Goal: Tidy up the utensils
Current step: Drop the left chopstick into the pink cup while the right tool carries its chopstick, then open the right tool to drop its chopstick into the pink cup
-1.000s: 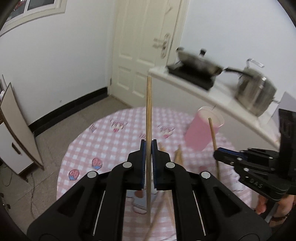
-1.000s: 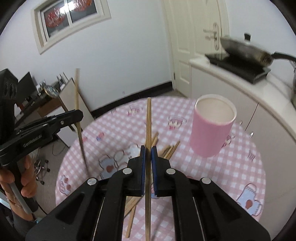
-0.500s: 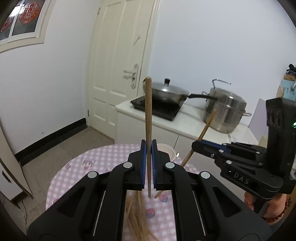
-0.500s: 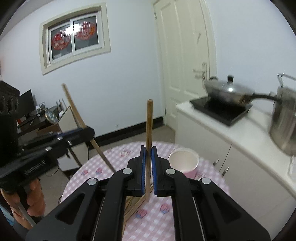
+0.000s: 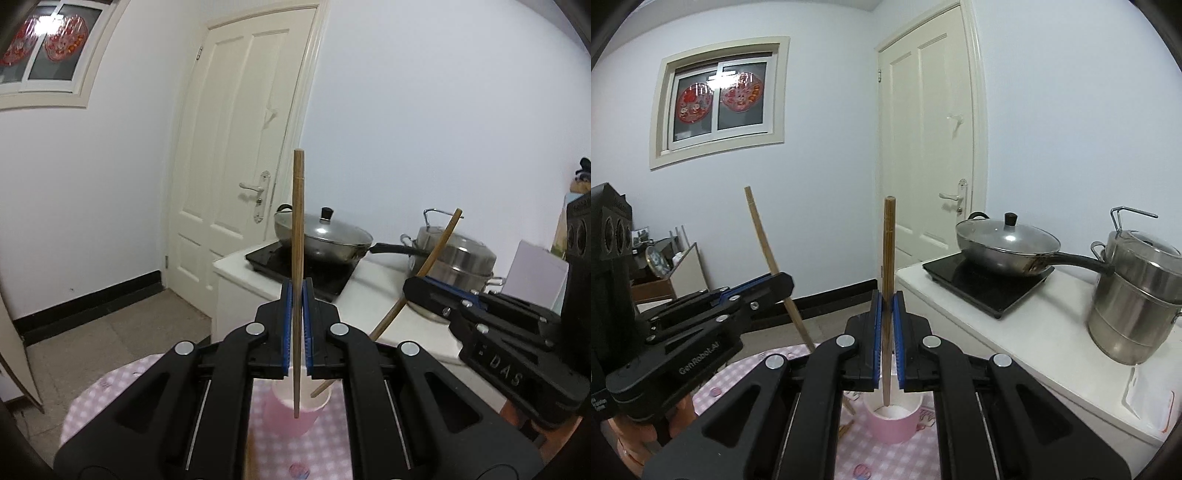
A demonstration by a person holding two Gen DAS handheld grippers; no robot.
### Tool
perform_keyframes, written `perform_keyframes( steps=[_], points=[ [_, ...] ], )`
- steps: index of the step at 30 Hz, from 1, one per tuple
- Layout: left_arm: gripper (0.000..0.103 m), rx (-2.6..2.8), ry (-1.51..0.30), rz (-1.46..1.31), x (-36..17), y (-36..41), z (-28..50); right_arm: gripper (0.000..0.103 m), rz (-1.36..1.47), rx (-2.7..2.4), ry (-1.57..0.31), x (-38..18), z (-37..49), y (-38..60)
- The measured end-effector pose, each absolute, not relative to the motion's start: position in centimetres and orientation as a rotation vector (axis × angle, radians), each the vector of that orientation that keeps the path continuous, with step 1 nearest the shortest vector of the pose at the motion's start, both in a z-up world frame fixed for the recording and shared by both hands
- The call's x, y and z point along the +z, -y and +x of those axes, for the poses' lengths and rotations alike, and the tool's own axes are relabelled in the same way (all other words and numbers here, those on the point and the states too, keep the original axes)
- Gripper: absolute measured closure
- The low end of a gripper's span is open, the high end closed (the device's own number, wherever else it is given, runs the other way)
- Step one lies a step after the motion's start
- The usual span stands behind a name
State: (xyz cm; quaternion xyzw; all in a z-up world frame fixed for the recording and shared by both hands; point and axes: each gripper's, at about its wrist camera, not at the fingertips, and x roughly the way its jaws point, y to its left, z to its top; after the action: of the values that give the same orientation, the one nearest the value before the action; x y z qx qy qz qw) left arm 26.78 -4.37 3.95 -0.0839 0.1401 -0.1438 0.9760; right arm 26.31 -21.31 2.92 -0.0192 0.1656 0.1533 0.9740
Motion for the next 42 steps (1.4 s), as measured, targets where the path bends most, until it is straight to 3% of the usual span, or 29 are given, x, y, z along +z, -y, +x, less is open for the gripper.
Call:
perform_keyframes(
  steps=[7, 18, 28, 29, 30, 31, 35, 39, 42],
  points=[
    [0.097, -0.277, -0.292, -0.176, 1.9, 5.9, 30.3, 0.098, -0.024, 0.306, -0.379, 0.2, 28.5, 22.3],
    [0.097, -0.298, -0.470, -0.141, -3.5, 6.4, 33.3, 0.098, -0.015, 0.315, -0.482, -3.9, 29.5, 22.5],
    [0.095, -0.320, -0.554, -0.104, -4.7, 6.2, 33.3, 0.098, -0.007, 0.307, -0.532, -5.4, 29.5, 22.5],
    [0.091, -0.328, -0.565, -0.094, -4.8, 6.3, 33.2, 0.097, 0.001, 0.308, -0.537, -5.4, 29.4, 22.6],
    [0.072, -0.331, -0.568, -0.088, -4.8, 6.3, 33.0, 0.097, 0.006, 0.311, -0.544, -5.4, 29.5, 22.7],
    [0.040, -0.330, -0.566, -0.085, -4.8, 6.3, 32.9, 0.097, 0.013, 0.315, -0.550, -5.4, 29.4, 22.8],
    [0.036, -0.315, -0.529, -0.093, -4.1, 5.8, 31.4, 0.089, 0.020, 0.312, -0.553, -5.1, 28.6, 23.0],
    [0.036, -0.285, -0.523, -0.069, -3.7, 5.2, 30.2, 0.074, 0.024, 0.308, -0.546, -4.7, 27.6, 23.1],
    [0.036, -0.276, -0.517, -0.059, -3.2, 4.5, 28.9, 0.073, 0.027, 0.307, -0.542, -4.4, 26.7, 23.1]
  ],
)
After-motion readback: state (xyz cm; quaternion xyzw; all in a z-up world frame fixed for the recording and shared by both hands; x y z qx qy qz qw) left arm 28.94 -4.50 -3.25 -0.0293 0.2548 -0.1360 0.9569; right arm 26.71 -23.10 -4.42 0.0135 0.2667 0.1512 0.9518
